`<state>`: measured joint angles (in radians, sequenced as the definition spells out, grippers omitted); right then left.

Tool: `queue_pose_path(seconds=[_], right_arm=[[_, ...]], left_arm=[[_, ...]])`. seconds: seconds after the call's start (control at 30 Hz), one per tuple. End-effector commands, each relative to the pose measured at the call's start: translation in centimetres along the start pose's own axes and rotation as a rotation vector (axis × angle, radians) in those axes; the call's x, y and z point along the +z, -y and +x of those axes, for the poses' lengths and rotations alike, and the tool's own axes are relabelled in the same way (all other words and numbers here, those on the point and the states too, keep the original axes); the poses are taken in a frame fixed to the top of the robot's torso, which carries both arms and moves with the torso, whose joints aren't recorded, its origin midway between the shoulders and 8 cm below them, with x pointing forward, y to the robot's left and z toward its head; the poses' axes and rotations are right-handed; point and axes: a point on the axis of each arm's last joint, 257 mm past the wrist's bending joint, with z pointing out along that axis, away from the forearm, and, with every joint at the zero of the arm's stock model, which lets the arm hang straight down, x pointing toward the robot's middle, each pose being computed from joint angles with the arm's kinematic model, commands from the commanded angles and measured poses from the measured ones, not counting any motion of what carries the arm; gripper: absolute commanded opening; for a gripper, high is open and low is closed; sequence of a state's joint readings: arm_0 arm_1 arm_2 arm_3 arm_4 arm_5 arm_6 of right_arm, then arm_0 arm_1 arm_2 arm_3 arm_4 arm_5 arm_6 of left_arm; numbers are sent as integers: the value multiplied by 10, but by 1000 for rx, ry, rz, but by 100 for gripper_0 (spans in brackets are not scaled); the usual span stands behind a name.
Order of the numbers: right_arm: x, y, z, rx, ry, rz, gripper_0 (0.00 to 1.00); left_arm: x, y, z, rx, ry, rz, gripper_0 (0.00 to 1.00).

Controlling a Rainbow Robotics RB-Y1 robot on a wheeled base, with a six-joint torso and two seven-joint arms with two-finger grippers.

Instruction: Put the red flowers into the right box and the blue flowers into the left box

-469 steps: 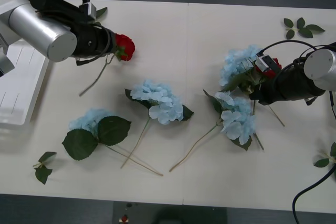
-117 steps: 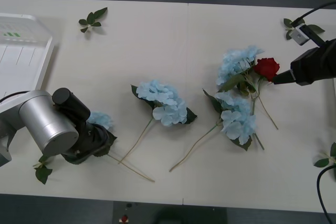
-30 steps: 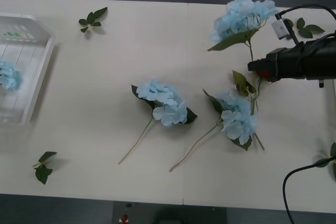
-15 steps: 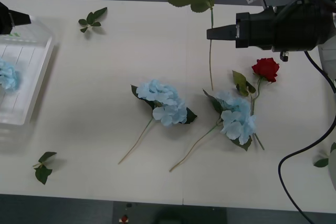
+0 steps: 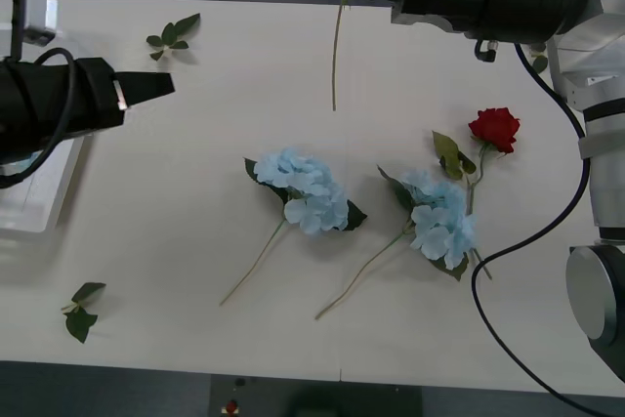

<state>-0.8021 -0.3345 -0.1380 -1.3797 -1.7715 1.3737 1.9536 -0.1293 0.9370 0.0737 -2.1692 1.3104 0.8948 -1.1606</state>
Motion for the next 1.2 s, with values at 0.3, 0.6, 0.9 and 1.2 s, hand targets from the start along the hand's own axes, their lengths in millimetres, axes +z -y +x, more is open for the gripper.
queue_pose_path(seconds=[0.3,0.6,0.9,1.2], right_arm=[[25,-54,-22,25,12,-137,0],[25,-54,-22,25,12,-137,0],[25,-54,-22,25,12,-137,0],[25,-54,-22,25,12,-137,0]], left_arm=[[37,154,17,24,-36,359,100],[47,222,6,50,7,503,100],[68,233,6,92,50,488,40],[76,221,-7,98,96,461,0]])
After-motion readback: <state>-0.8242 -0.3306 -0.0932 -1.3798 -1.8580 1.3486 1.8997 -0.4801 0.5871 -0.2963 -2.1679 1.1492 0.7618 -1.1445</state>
